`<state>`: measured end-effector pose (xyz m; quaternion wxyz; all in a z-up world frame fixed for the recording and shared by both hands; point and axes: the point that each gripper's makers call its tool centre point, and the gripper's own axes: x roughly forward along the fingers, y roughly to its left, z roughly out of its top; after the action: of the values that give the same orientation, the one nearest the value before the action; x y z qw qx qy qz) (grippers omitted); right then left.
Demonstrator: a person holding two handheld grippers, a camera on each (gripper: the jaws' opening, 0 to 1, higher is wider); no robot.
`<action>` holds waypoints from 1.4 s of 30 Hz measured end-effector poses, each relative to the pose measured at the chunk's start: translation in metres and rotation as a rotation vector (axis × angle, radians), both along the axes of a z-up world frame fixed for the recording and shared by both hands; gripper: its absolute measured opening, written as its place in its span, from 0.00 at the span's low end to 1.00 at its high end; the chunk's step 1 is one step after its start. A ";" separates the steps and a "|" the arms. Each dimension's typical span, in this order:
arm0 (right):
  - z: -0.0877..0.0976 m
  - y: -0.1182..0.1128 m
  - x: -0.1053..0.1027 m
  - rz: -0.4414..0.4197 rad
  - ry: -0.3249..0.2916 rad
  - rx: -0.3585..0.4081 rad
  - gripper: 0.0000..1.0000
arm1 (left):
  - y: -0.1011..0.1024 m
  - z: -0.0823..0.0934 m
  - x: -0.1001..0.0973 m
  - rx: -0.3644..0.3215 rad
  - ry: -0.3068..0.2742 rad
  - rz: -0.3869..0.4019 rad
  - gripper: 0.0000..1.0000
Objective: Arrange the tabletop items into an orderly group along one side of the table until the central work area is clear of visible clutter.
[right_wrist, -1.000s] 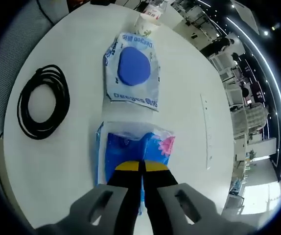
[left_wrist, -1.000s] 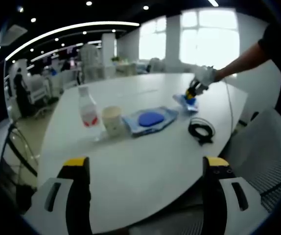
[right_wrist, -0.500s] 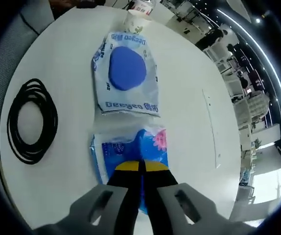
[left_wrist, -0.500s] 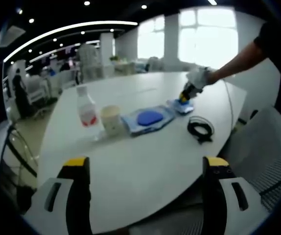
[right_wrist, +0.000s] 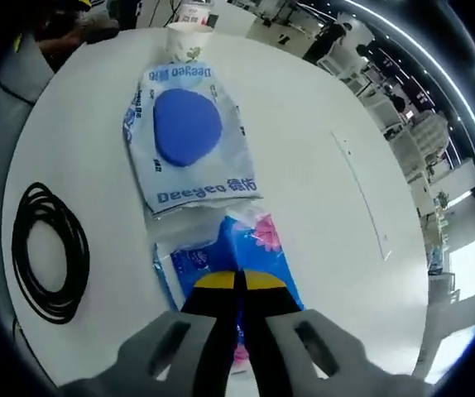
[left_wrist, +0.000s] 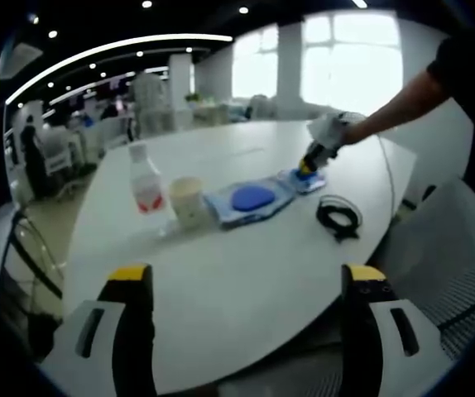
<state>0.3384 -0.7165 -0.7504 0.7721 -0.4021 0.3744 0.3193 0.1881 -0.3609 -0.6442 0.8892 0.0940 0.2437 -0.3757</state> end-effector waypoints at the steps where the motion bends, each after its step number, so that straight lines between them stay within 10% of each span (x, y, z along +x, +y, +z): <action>1: -0.001 0.000 0.000 -0.009 0.003 0.004 0.00 | 0.000 0.000 0.000 0.000 0.000 0.001 0.91; 15: -0.001 0.002 0.000 -0.060 0.007 0.034 0.02 | -0.001 0.000 0.000 0.005 0.000 -0.006 0.90; 42: 0.047 0.018 -0.034 -0.134 -0.087 0.246 0.56 | -0.002 0.001 0.001 0.010 -0.031 -0.035 0.96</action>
<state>0.3046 -0.6982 -0.7032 0.8507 -0.2918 0.3246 0.2928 0.1888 -0.3627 -0.6437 0.8856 0.1085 0.2301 -0.3886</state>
